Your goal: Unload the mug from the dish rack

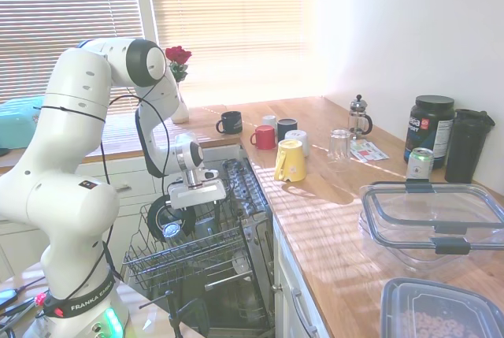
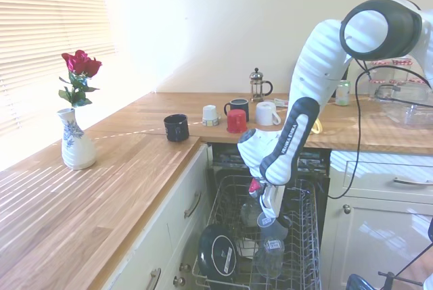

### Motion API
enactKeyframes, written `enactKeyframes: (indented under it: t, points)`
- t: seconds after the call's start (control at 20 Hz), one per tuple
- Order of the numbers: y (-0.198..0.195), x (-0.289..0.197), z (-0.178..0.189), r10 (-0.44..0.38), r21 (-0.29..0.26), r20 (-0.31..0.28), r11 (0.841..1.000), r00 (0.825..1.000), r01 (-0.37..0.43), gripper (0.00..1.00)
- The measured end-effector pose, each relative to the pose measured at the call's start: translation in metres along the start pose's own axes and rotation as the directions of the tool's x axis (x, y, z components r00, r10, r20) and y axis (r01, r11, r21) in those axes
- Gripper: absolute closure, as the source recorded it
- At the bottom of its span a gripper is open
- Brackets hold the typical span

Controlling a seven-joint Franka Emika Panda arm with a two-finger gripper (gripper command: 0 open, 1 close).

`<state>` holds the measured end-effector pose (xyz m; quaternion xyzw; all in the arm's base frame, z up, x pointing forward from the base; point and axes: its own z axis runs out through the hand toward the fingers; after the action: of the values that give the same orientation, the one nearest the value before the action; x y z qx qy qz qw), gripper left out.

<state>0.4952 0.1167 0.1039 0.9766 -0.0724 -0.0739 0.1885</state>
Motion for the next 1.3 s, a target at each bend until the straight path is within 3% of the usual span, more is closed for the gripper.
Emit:
enactKeyframes:
  t: [0.45, 0.5, 1.3]
  points:
    - [-0.017, 0.009, 0.023, -0.037, -0.03, 0.011, 0.999, 0.999, 0.037, 0.0]
    - [-0.017, 0.009, 0.025, -0.038, -0.032, 0.012, 0.999, 0.999, 0.038, 1.0]
    - [-0.033, 0.002, 0.043, -0.058, -0.033, 0.004, 0.998, 0.998, 0.058, 1.0]
